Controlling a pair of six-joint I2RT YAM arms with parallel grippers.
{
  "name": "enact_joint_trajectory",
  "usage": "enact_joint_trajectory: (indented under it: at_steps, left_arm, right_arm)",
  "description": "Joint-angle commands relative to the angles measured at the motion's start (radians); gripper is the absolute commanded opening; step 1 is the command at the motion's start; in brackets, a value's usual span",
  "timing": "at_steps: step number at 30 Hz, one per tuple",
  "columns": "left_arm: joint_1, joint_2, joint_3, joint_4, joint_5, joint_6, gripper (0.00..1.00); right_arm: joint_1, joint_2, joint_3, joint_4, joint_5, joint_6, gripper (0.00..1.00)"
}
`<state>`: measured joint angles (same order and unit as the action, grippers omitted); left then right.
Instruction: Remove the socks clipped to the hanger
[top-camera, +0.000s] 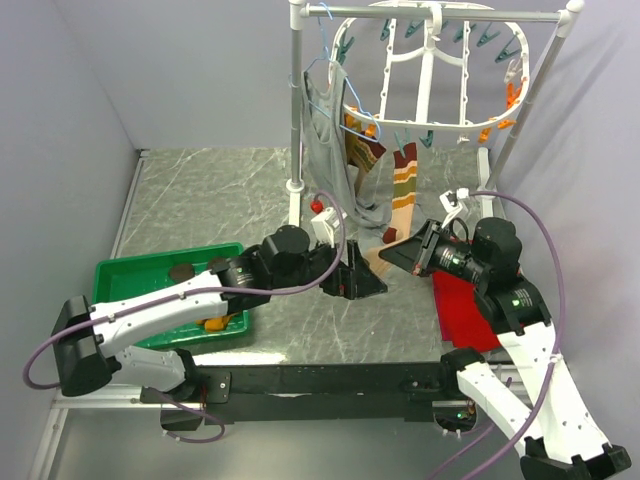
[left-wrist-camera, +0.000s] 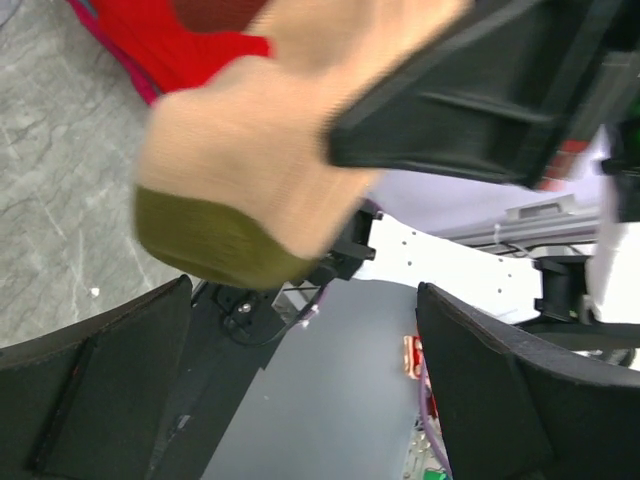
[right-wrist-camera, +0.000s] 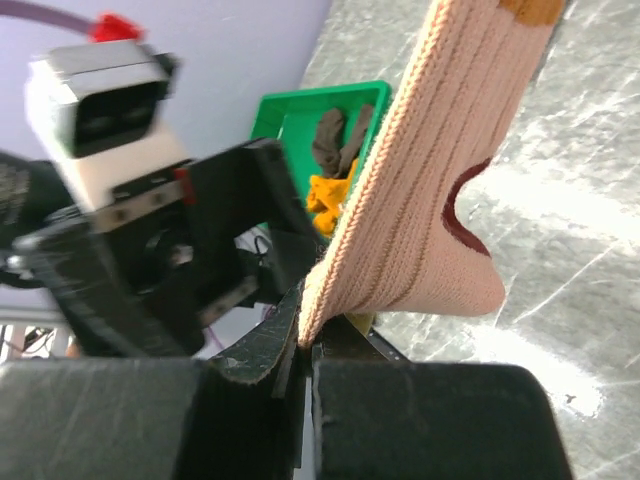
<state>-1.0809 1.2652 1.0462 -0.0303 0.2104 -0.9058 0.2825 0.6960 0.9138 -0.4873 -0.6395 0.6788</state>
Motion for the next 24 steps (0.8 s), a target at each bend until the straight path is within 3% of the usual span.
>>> enact_joint_trajectory:
  at_steps: [1,5,6,8,11,12,14,15,17,20,23,24]
  left_arm:
    - [-0.007,0.046,0.063,0.021,-0.009,0.044,0.95]
    - [-0.005,0.065,0.097,0.053,0.003,0.031,0.79]
    - [-0.005,0.065,0.100,0.055,0.000,0.028,0.69]
    - [-0.005,0.060,0.101,0.061,0.000,0.024,0.59]
    - [-0.007,0.057,0.106,0.049,-0.006,0.027,0.31]
    - [-0.005,0.059,0.107,0.034,-0.014,0.028,0.16]
    - [-0.005,0.063,0.113,0.021,-0.019,0.028,0.03]
    - [-0.005,0.066,0.113,0.003,-0.019,0.028,0.01]
    - [-0.005,0.065,0.115,0.003,-0.006,0.022,0.01]
    - [-0.007,0.053,0.107,0.013,0.020,-0.002,0.01]
    - [-0.011,0.039,0.089,0.056,0.038,-0.033,0.01]
    - [-0.016,0.037,0.086,0.061,0.041,-0.041,0.01]
  right_arm:
    - [-0.005,-0.015,0.051,-0.034,-0.051,0.002,0.00]
    - [-0.008,-0.010,0.057,-0.039,-0.069,0.008,0.00]
    - [-0.005,-0.007,0.057,-0.043,-0.071,0.008,0.00]
    - [-0.005,-0.009,0.059,-0.050,-0.072,0.005,0.00]
    - [-0.006,-0.012,0.068,-0.062,-0.071,-0.001,0.00]
    - [-0.006,-0.007,0.071,-0.065,-0.074,-0.004,0.00]
    - [-0.005,-0.001,0.088,-0.079,-0.071,-0.012,0.01]
    - [-0.006,0.005,0.097,-0.089,-0.068,-0.030,0.02]
    - [-0.006,0.022,0.160,-0.158,-0.017,-0.068,0.16]
    - [-0.006,0.089,0.301,-0.264,0.096,-0.163,0.44]
    - [-0.005,0.177,0.460,-0.348,0.220,-0.249,0.59]
    - [-0.006,0.225,0.499,-0.364,0.244,-0.281,0.59]
